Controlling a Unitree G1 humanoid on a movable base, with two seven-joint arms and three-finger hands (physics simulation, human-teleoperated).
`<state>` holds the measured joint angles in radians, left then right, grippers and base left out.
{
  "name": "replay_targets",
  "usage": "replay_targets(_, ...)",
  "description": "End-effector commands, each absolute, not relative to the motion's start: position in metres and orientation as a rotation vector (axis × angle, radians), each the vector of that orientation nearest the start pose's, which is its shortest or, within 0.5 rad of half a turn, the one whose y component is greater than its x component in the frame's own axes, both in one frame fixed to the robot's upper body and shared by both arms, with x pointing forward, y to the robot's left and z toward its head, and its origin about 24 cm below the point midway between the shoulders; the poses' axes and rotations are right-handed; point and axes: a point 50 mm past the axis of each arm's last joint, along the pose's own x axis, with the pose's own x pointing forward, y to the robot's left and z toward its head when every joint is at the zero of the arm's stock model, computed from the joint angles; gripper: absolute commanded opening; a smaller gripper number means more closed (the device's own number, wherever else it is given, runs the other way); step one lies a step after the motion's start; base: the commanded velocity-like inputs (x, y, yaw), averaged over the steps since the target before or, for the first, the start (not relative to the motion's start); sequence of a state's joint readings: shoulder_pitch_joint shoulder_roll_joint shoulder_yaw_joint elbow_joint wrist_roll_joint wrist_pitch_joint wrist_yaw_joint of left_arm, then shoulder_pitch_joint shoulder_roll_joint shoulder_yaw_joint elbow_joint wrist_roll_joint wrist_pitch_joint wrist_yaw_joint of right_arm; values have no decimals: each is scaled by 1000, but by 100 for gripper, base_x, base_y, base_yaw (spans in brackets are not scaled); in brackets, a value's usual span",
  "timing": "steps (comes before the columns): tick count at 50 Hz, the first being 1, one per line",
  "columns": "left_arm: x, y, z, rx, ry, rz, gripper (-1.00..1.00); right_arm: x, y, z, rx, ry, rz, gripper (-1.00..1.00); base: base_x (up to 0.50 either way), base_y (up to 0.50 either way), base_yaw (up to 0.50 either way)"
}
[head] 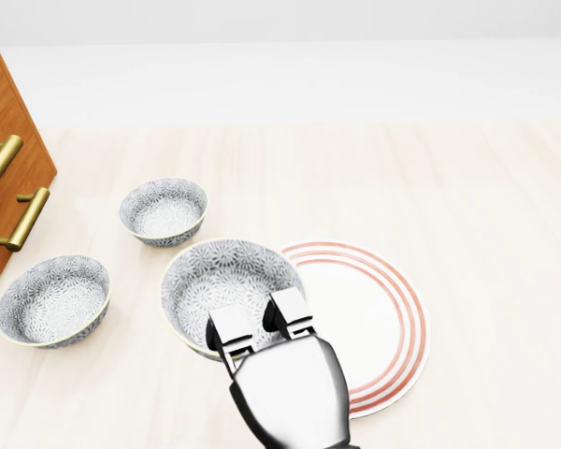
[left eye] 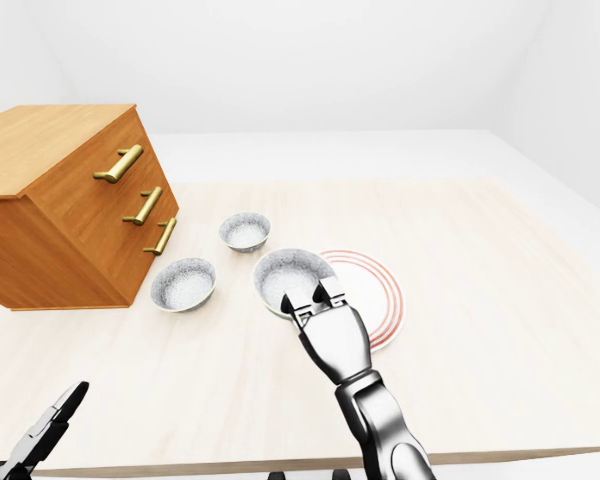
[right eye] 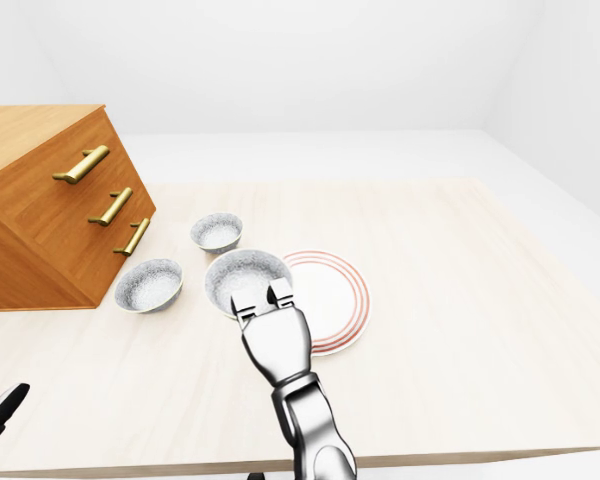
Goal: Put the bowl at the front on the plate.
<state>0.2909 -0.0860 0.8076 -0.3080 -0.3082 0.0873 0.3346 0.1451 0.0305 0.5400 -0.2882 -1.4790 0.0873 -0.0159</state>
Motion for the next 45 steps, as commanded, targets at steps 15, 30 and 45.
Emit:
replay_targets(15,94,331,53,-163,-34,1209,100,205,-70,79,-1395,-365,55,-100,0,0,0)
replay_targets(30,95,330,49,-166,-19,1199,100,224,-82,69,-1465,-293,33,-100,0,0,0)
replay_targets(45,95,330,51,-167,-25,1197,100,243,-92,55,-1576,-214,44,-100,0,0,0)
